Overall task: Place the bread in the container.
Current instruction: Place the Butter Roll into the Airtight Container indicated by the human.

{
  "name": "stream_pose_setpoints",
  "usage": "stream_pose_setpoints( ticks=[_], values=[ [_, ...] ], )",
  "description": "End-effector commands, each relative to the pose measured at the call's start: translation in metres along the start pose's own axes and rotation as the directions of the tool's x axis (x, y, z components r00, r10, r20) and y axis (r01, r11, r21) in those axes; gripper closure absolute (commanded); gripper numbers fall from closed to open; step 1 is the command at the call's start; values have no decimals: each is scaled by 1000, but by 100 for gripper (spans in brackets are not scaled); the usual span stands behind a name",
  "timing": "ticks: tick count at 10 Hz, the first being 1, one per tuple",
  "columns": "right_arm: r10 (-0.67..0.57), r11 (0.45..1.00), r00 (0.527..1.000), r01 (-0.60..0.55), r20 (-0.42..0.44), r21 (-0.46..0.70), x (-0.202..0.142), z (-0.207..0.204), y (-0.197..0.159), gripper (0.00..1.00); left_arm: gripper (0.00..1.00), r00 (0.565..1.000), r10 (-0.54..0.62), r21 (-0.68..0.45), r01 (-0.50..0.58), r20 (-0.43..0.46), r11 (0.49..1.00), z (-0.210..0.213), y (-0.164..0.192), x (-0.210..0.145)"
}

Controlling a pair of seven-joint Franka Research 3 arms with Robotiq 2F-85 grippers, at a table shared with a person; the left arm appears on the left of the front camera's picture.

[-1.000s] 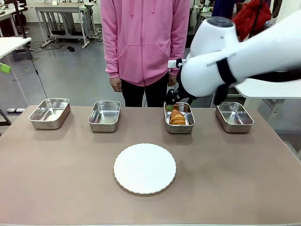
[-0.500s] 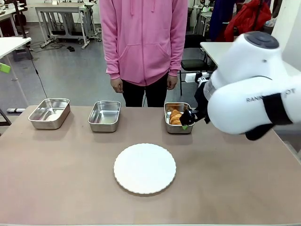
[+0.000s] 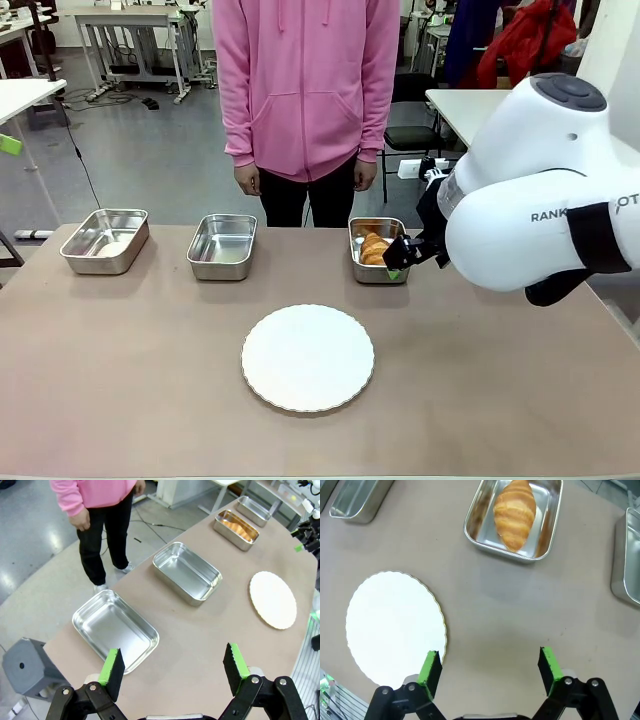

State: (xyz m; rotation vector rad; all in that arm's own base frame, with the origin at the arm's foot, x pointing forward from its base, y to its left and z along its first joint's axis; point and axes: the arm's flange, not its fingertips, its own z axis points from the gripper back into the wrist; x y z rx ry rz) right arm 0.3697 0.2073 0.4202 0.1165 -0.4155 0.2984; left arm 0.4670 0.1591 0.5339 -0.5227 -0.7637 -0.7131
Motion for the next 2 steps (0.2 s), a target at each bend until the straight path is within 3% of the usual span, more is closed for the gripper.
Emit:
stream_pose_setpoints(
  ticks=[1, 2],
  values=[
    [12, 1000, 1000, -12, 0, -13, 3, -1, -1, 0, 0, 1000, -14, -3, 14, 7, 1000, 1, -1, 1],
    [12, 1000, 1000, -12, 0, -13, 3, -1, -1, 0, 0, 1000, -14, -3, 14, 7, 1000, 1, -1, 1]
  ],
)
